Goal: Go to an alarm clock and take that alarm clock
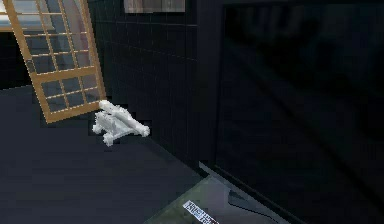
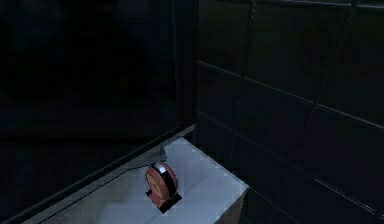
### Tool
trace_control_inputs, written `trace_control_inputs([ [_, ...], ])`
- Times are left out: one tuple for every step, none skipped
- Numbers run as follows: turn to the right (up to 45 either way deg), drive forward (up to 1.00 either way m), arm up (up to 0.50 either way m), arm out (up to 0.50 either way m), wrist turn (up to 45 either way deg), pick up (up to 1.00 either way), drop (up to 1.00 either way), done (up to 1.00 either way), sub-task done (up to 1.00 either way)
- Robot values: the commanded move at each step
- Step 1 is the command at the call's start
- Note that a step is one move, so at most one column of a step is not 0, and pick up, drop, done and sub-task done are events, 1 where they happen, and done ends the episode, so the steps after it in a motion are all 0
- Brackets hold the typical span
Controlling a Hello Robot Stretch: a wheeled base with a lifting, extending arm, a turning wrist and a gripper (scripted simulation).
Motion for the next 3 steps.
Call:
trace_control_inputs([
  [0.0,0.0,0.28,0.0,0.0,0.0,0.0,0.0,0.0],
  [0.0,0.0,0.0,0.16,0.0,0.0,0.0,0.0,0.0],
  [0.0,0.0,0.0,0.0,45.0,0.0,0.0,0.0,0.0],
])
